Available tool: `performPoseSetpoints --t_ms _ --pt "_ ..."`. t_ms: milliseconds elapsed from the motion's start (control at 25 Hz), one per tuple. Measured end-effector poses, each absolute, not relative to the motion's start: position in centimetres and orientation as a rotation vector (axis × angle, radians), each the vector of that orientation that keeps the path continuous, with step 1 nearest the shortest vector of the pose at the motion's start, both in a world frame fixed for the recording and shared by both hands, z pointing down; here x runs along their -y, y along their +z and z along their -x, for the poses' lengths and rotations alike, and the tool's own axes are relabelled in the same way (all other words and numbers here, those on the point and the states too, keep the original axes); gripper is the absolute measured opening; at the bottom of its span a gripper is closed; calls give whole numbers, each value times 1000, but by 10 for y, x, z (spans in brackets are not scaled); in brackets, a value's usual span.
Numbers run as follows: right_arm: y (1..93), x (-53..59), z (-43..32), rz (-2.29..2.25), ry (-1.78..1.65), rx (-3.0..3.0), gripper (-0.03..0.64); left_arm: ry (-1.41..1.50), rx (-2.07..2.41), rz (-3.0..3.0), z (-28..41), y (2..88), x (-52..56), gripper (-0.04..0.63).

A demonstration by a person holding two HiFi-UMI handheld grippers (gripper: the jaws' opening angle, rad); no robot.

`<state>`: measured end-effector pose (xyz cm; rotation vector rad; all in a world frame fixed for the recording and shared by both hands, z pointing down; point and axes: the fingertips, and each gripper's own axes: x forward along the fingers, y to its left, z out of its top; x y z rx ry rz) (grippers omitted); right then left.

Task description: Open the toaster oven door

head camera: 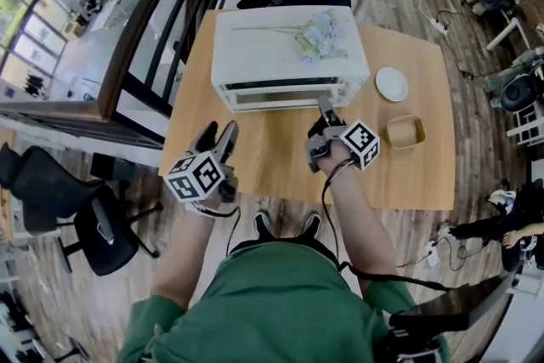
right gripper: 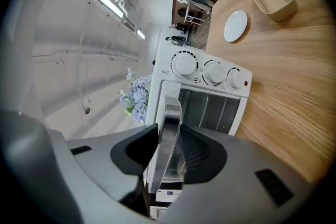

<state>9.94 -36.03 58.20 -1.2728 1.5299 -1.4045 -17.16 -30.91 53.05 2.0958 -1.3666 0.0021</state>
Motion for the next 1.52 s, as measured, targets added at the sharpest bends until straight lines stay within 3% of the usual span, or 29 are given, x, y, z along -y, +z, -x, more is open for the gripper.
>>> performPoseSetpoints --t_ms 1520 --pt "652 244 -97 1388 -1525 -1507 114 -52 1430 -2121 186 506 276 259"
